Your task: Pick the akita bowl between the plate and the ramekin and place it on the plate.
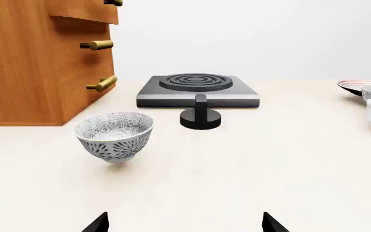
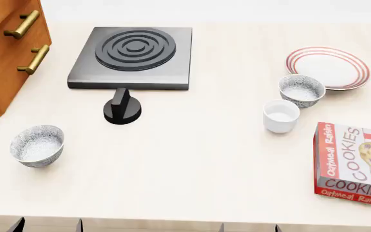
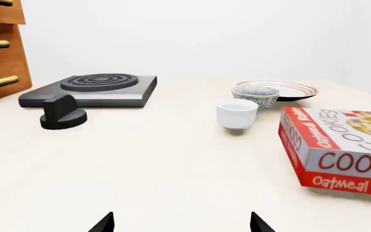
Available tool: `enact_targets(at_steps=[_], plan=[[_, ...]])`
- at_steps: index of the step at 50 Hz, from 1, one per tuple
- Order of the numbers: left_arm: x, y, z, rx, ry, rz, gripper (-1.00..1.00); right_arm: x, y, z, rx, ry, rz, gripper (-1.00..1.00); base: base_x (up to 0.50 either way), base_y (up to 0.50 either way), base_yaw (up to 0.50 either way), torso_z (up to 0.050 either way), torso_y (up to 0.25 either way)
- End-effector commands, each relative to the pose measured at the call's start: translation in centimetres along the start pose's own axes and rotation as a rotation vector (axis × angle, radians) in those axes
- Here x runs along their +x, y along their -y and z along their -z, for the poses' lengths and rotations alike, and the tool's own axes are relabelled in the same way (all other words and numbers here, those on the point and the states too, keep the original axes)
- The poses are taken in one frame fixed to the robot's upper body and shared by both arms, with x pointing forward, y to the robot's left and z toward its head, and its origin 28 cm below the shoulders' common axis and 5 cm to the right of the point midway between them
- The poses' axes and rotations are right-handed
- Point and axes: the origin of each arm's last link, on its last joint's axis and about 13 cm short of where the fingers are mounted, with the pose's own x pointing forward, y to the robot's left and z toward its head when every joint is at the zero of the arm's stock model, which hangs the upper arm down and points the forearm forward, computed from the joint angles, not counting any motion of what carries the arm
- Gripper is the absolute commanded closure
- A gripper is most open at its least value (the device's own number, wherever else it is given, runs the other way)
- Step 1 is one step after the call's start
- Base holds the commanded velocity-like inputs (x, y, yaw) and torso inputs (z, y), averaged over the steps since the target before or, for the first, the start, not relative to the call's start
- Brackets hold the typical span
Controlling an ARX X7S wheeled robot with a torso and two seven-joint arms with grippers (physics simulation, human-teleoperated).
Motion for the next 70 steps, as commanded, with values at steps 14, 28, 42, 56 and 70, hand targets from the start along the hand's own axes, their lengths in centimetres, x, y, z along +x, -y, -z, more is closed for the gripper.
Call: enact_targets(at_steps=[14, 28, 42, 56, 70], plan=[[0.1, -0.1, 0.1, -0.014, -0.001, -0.021, -1.0, -0.3, 0.0, -0.1, 0.023, 0.038, 0.001, -1.0, 0.0, 0.0, 0.0, 0.0, 0.0], [0.4, -0.8, -6.0, -0.029, 0.134, -0.019, -1.0, -0.4, 0.7, -5.7, 0.031, 0.147, -0.004, -1.0, 0.13, 0.0, 0.0, 0.0, 0.0], [-0.3, -1.3, -12.3, -0.053, 0.202, 0.056, -1.0, -0.5, 1.6, -13.5, 0.015, 0.187, -0.069, -1.0, 0.5, 0.0, 0.0, 0.0, 0.0], [-0.3, -1.4, -16.2, -0.061, 0.278, 0.097, -1.0, -1.0, 2.3, -18.6, 0.005, 0.285, -0.097, -1.0, 0.5, 0.0, 0.0, 0.0, 0.0], [-0.4, -1.5, -16.4, -0.059, 0.266, 0.12, -1.0, -0.9, 2.3, -18.9, -0.027, 0.288, -0.133, -1.0, 0.5, 0.0, 0.0, 0.0, 0.001]])
